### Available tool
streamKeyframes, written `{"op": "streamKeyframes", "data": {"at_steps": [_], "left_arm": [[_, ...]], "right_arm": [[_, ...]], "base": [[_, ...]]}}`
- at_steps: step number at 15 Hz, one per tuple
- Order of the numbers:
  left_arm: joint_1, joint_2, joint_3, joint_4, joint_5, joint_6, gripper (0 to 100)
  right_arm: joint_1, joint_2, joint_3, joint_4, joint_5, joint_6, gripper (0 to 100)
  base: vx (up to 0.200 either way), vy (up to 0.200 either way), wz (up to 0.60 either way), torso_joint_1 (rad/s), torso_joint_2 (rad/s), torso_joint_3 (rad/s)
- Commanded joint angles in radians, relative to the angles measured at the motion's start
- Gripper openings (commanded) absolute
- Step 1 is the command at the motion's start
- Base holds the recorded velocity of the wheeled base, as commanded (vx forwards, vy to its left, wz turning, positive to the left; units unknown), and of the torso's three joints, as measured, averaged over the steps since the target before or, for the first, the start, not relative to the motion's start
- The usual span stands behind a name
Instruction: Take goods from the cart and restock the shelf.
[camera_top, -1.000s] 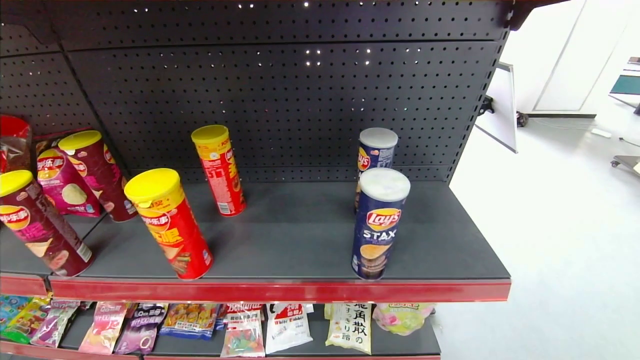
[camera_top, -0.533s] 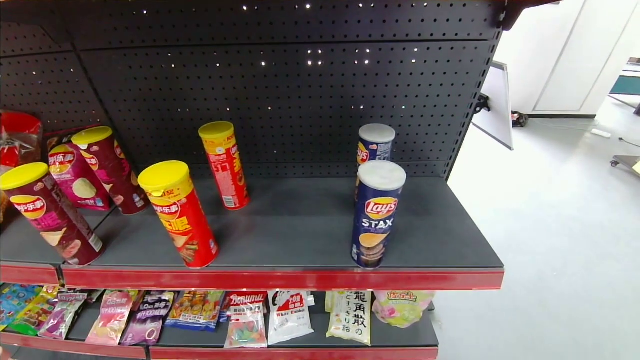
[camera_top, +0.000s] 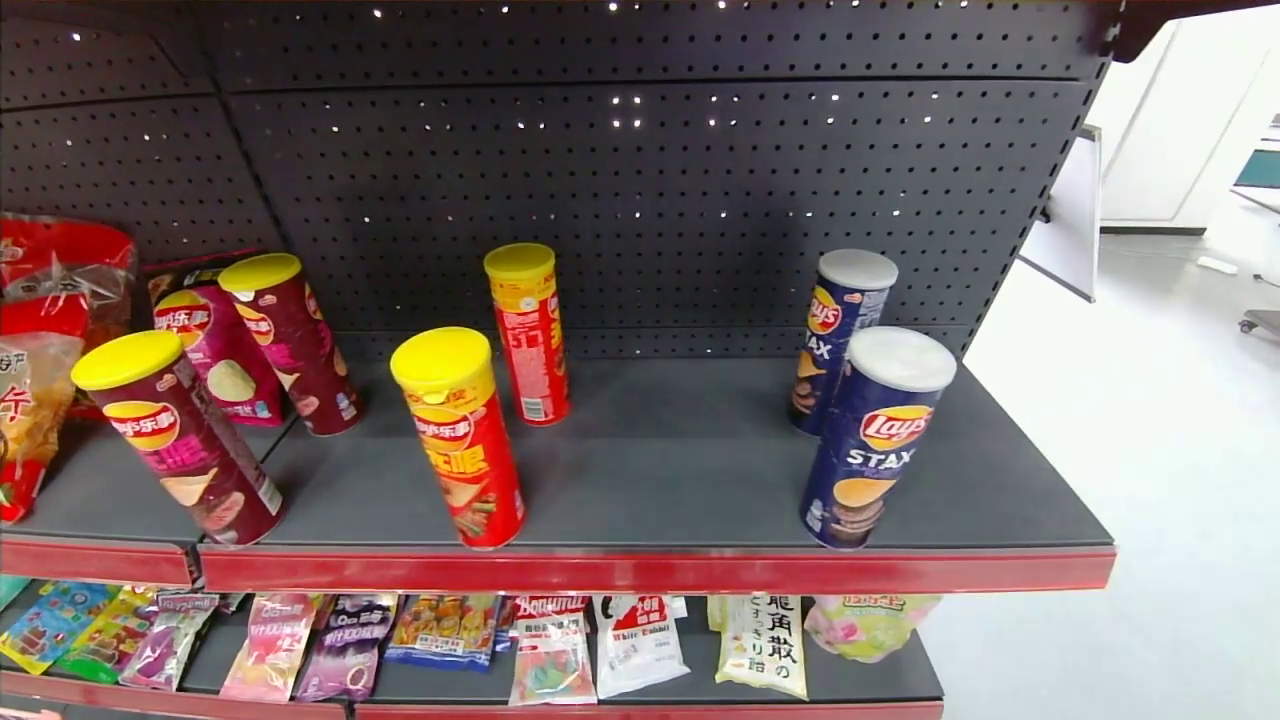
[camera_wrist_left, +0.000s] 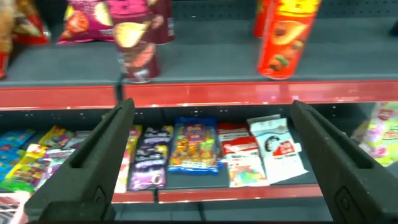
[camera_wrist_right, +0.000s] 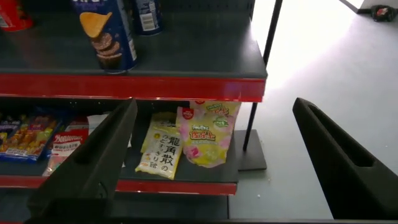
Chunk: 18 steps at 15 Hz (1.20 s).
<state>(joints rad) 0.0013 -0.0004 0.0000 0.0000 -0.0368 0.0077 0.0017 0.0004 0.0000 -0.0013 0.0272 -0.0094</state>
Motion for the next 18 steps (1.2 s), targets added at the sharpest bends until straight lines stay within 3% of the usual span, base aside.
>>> {"op": "streamKeyframes", "data": {"at_steps": [1,13,18], "left_arm": [[0.000,0.000,0.000,0.000,0.000,0.000,100],[0.000,0.000,0.000,0.000,0.000,0.000,100],[0.000,0.000,0.000,0.000,0.000,0.000,100]], "right_arm": [[0.001,0.000,0.000,0.000,0.000,0.000,100],[0.001,0.000,0.000,0.000,-0.003,-0.001,100],[0.001,0.000,0.000,0.000,-0.003,-0.001,100]], "base": [[0.000,0.200,0.00,-0.002,0.00,0.007],[0.000,0.200,0.00,0.003,0.00,0.003],[0.000,0.000,0.00,0.000,0.00,0.000]]}}
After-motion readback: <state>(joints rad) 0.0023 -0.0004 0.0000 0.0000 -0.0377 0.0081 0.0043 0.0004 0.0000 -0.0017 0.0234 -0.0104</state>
